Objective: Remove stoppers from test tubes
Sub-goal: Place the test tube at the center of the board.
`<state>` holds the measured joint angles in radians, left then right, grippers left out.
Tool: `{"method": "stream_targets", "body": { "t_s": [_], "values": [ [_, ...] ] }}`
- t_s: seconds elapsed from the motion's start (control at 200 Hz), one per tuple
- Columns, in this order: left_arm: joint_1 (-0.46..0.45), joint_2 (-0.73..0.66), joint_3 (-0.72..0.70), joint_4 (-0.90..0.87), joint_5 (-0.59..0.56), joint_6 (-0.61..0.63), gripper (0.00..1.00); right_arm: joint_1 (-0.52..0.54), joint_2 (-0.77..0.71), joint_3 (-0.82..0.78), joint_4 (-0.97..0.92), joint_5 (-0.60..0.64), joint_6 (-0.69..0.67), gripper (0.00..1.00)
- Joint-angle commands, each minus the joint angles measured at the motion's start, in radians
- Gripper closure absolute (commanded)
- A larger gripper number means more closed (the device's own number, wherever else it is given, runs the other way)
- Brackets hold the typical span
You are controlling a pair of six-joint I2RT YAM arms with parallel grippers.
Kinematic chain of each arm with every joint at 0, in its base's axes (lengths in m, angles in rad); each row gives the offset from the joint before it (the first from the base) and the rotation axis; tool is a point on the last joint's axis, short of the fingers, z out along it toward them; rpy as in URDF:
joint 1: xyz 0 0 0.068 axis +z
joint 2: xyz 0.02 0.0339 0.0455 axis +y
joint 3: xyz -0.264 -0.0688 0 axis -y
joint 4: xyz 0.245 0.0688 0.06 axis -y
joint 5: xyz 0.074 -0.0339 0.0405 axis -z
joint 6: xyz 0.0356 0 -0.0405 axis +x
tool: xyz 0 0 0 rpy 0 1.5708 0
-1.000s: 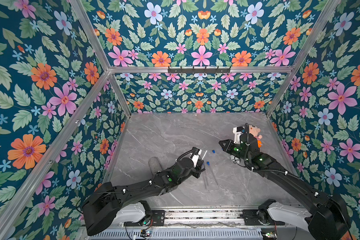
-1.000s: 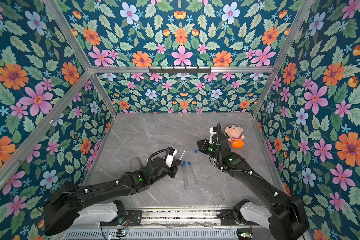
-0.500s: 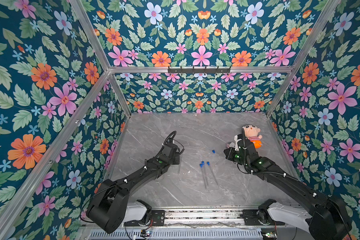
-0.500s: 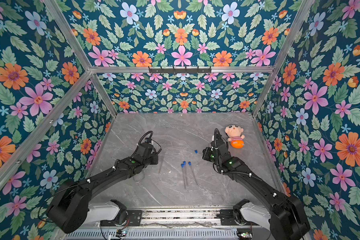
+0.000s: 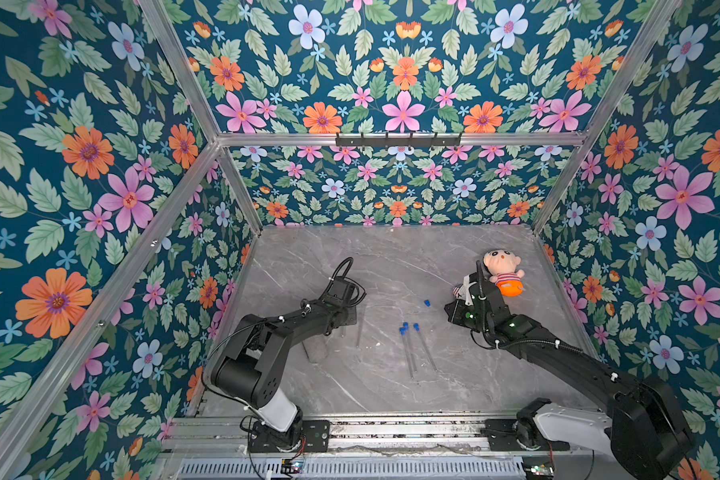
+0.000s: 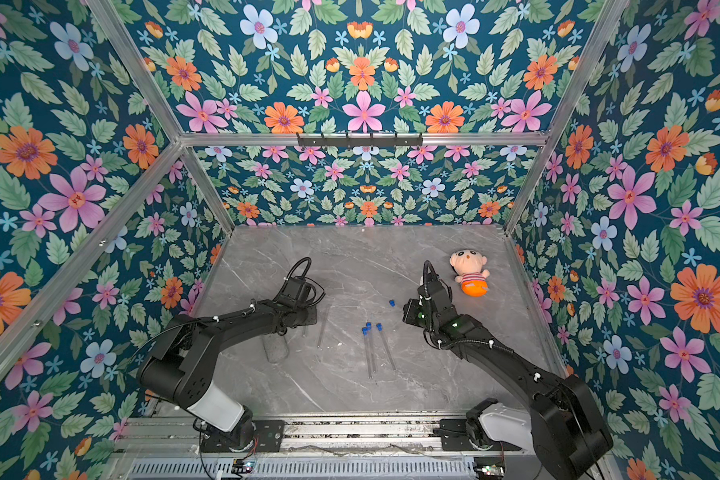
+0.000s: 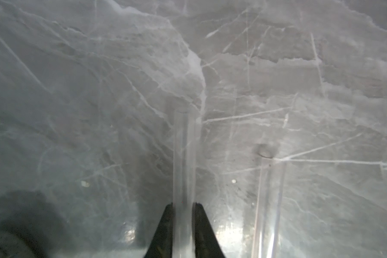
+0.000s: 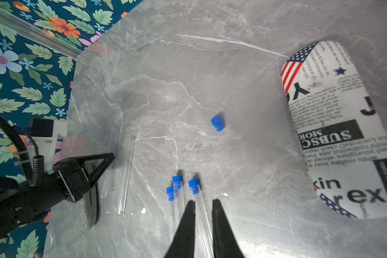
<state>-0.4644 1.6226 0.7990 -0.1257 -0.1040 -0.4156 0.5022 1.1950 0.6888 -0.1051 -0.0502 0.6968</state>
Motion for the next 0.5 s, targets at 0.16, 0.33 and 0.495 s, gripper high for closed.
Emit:
{"method": "stream_targets", "body": {
  "t_s": [0.16,0.33,0.495],
  "values": [
    [0.003,0.045,0.024,-0.017,-0.028,0.005,0.78,0.001,0.02,-0.014,0.071,-0.016,0.01,1.0],
    [0.004,0.049,0.02,-0.02,-0.035,0.001,0.74,0.001,0.026,-0.019,0.082,-0.017,0.015,1.0],
    [0.004,0.029,0.02,-0.02,-0.034,0.001,0.7,0.001,0.028,-0.007,0.074,-0.009,0.009,1.0]
  ]
}}
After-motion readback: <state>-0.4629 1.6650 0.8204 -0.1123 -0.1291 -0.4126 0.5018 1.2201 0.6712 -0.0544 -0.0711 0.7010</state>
